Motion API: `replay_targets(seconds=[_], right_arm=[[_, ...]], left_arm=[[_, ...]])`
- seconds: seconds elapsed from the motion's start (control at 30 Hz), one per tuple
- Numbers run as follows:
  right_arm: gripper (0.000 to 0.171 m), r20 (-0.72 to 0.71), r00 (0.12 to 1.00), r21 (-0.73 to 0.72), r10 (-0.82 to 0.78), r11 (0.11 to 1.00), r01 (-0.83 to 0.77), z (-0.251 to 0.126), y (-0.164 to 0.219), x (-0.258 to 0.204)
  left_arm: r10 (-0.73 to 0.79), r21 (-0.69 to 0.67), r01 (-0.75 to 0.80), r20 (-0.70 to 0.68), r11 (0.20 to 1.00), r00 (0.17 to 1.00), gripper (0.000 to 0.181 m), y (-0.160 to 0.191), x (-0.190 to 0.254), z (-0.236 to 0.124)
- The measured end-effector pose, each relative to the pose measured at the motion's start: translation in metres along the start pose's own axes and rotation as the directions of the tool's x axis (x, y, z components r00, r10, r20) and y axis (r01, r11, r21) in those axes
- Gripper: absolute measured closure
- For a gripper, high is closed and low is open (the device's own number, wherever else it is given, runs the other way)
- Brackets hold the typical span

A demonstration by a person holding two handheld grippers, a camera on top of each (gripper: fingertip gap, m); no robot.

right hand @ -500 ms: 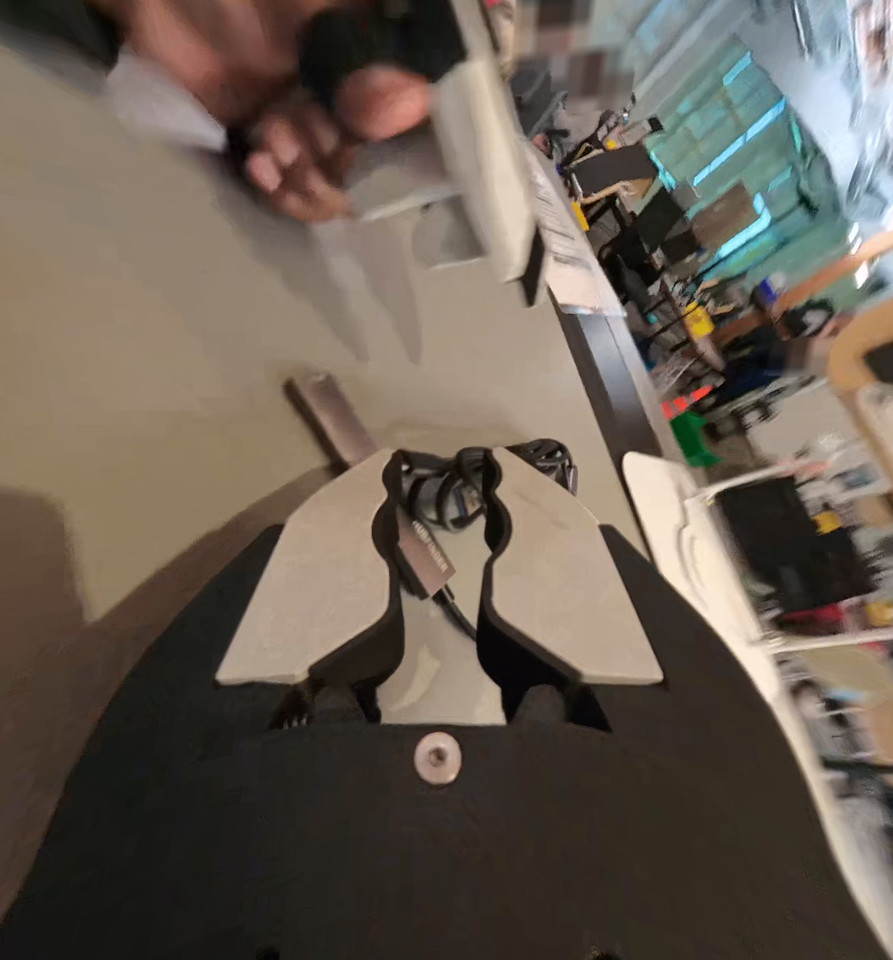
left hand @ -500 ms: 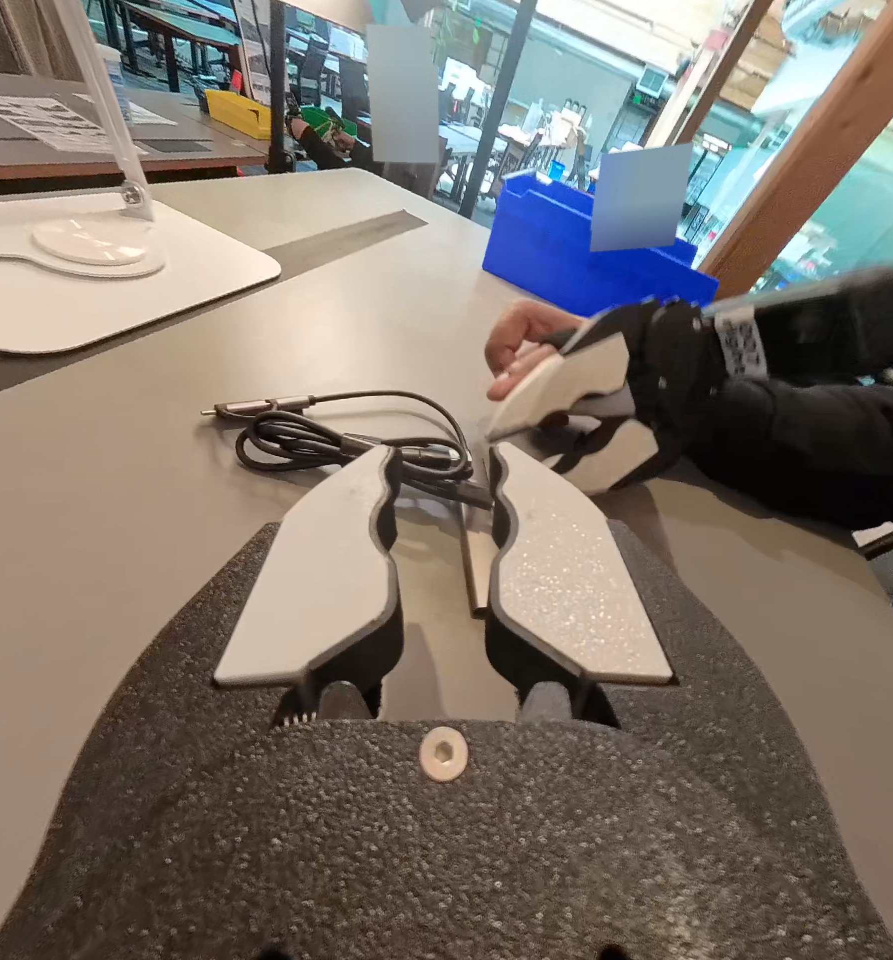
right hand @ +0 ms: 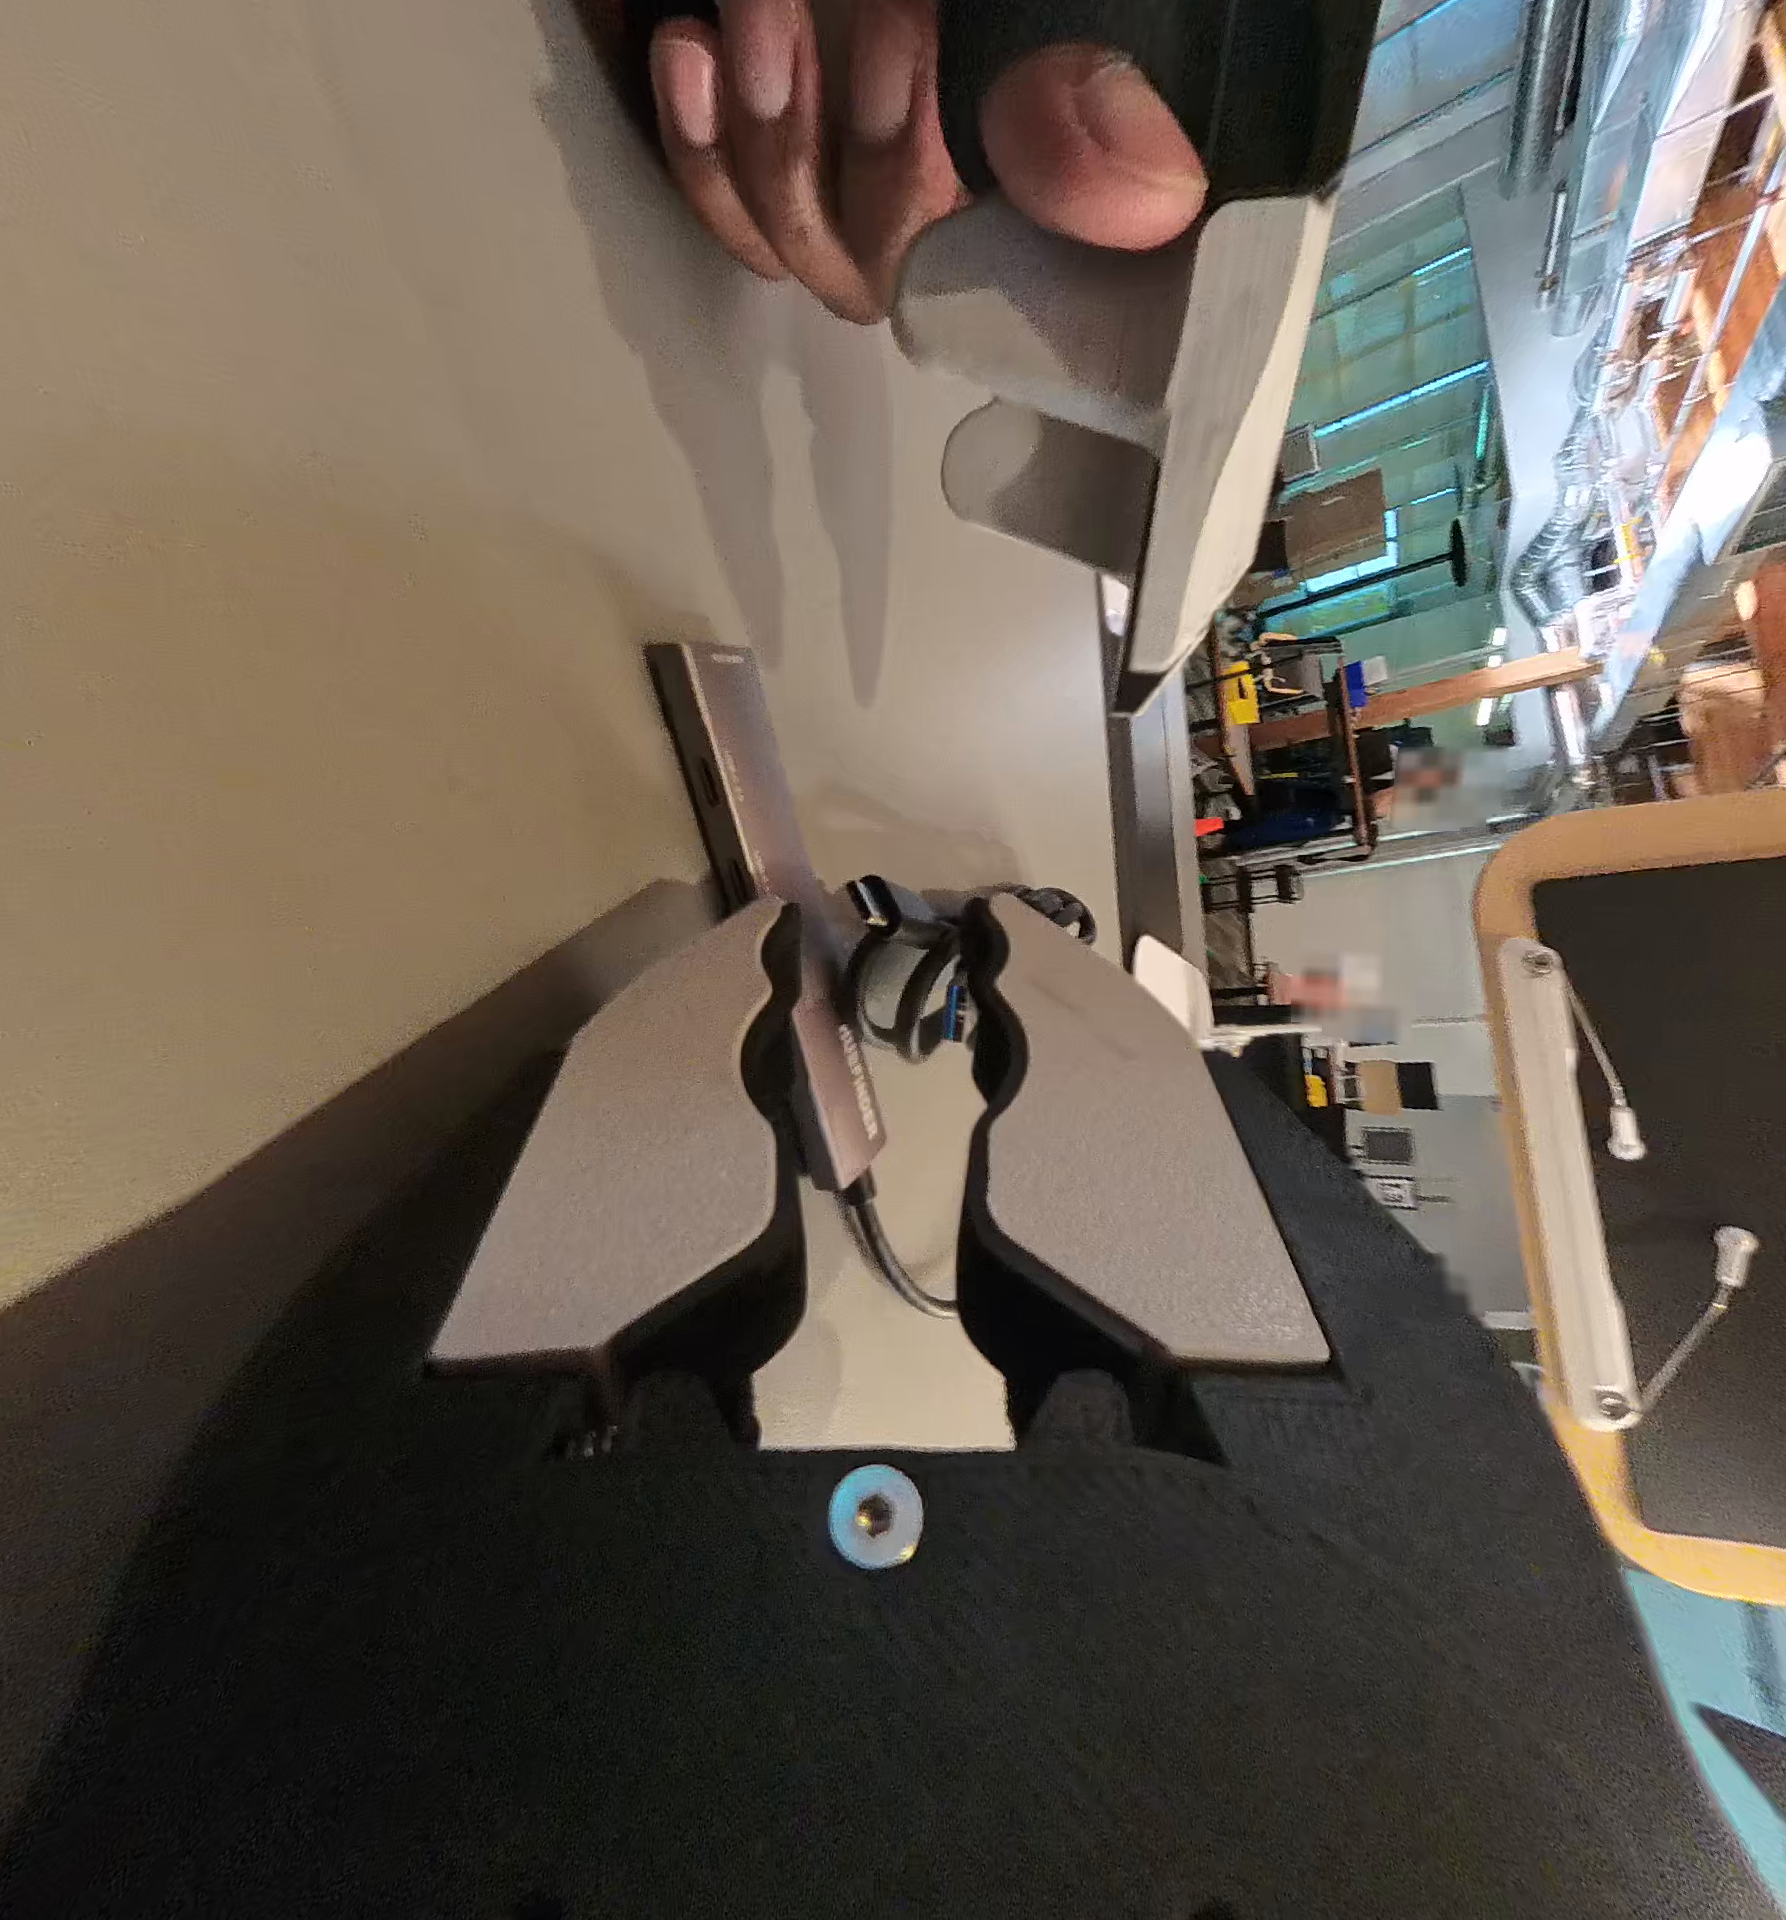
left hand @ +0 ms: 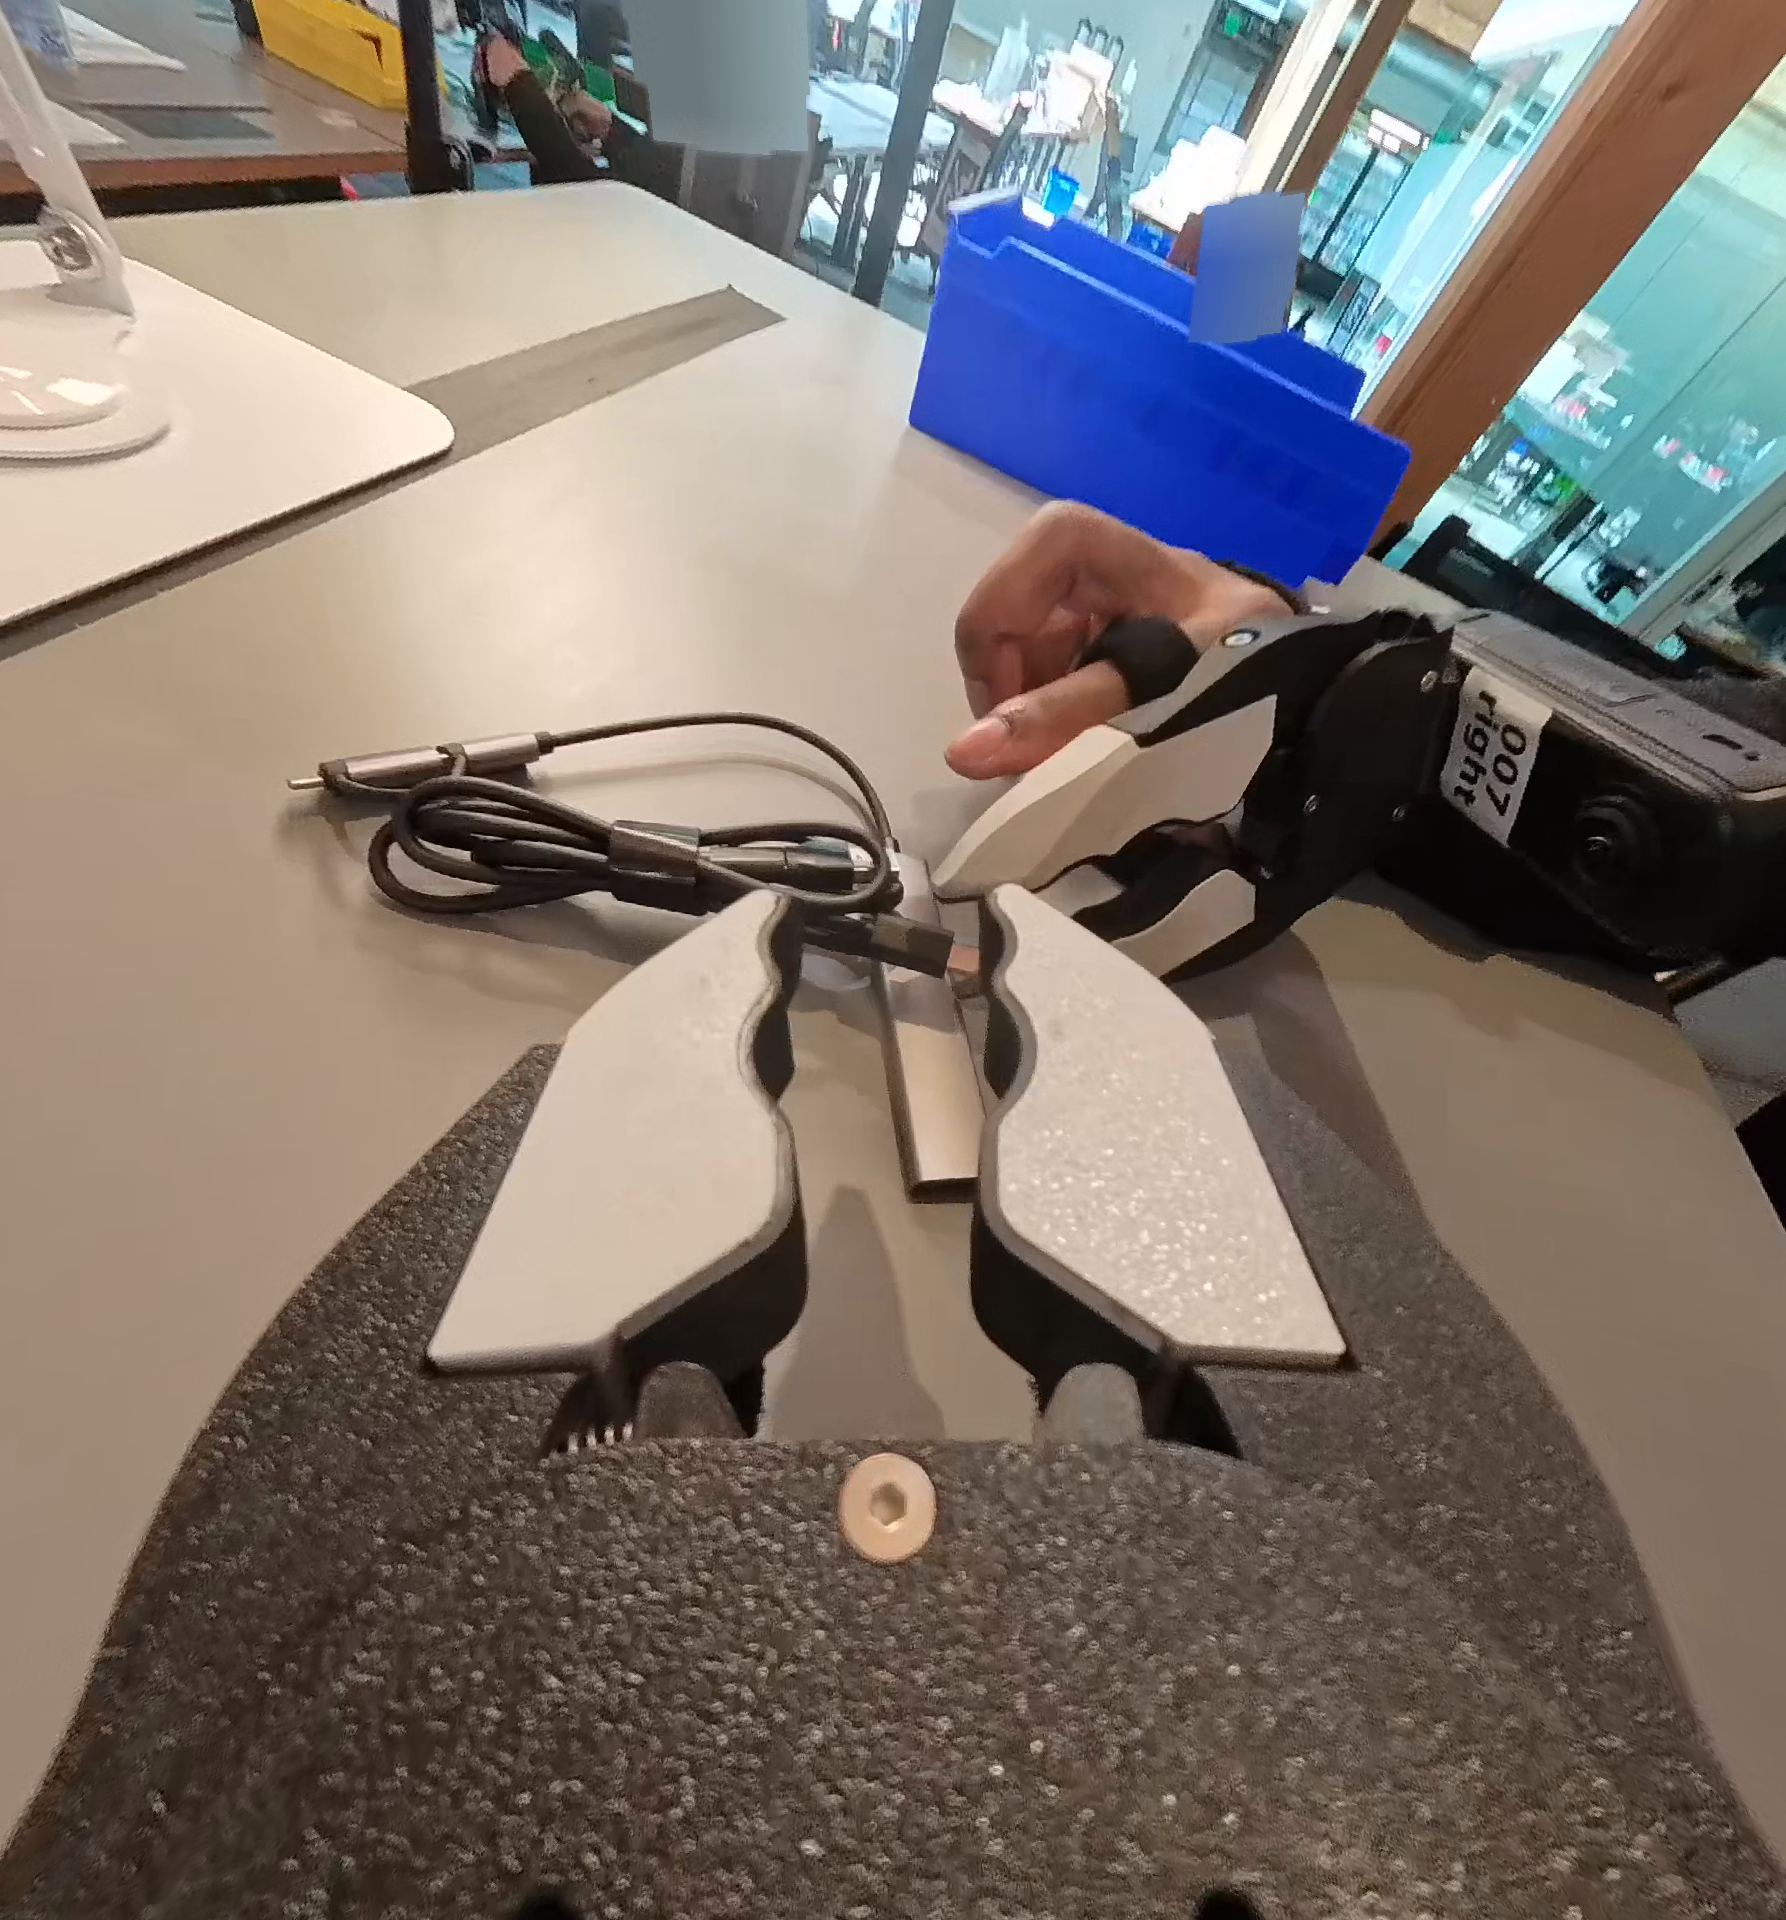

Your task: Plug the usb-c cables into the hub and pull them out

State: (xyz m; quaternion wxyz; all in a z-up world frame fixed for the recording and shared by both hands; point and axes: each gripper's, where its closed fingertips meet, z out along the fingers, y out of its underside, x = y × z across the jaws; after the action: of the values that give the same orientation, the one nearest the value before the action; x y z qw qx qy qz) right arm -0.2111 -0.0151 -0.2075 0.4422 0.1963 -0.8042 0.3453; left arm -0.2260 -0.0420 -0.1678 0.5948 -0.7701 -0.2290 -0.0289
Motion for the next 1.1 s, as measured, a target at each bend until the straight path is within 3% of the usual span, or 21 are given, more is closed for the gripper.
replay_targets(seconds=[0.37, 0.6, 0.83, 1.1], right_arm=[[0.164, -0.100, 0.989, -0.046, -0.113, 0.993, 0.109, 0.006, -0.002, 0.006], [0.165, -0.191, 0.966, 0.113, 0.176, 0.981, -0.156, -0.004, -0.013, 0.037], [0.164, -0.065, 0.916, 0.298, 0.397, 0.883, -0.362, -0.015, -0.035, 0.043], [0.164, 0.063, 0.877, 0.363, 0.476, 0.807, -0.465, -0.019, -0.047, 0.039]], left_arm=[[0.099, -0.136, -0.099, -0.011, 0.986, 0.995, 0.147, 0.017, 0.010, 0.013], [0.162, -0.061, -0.159, 0.035, 0.985, 0.986, 0.142, 0.006, 0.008, 0.009], [0.485, 0.003, -0.491, 0.152, 0.871, 0.861, 0.142, -0.005, 0.016, 0.009], [0.600, -0.007, -0.601, 0.081, 0.799, 0.796, 0.149, 0.004, 0.032, 0.016]])
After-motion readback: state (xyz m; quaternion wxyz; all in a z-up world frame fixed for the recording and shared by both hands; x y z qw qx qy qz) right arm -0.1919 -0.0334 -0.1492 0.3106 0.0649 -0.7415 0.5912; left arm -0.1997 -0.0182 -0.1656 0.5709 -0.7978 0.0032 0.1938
